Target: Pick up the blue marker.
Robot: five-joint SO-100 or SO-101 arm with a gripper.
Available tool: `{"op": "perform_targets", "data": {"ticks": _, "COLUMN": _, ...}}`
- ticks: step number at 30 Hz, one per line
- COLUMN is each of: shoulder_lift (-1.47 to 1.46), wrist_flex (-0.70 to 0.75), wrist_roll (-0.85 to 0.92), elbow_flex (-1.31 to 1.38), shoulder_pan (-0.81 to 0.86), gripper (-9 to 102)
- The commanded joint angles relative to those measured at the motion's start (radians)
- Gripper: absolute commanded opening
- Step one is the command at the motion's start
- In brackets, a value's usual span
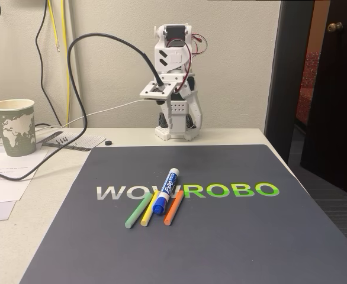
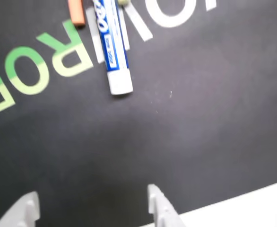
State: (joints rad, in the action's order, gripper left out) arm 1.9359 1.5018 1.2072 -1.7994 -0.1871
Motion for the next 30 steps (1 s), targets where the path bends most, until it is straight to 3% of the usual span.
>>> {"op": "perform_targets", "data": {"ticks": 1, "shoulder_lift": -0.026, "wrist_flex": -0.041, "wrist_roll": 0.006, "elbow_flex": 0.067, "shoulder_pan": 0.005, "gripper": 30}}
{"op": "perform_targets", "data": {"ticks": 15, "shoulder_lift": -0.212, "wrist_flex": -0.19, "wrist_roll": 0.089, "elbow_flex": 0.14, "shoulder_pan": 0.046, "gripper": 30}}
{"op": "perform_targets", "data": {"ticks": 30, "shoulder_lift": -0.488, "wrist_flex": -0.092, "wrist_roll": 0.121, "elbow_flex": 0.414, "shoulder_pan": 0.067, "gripper": 30}}
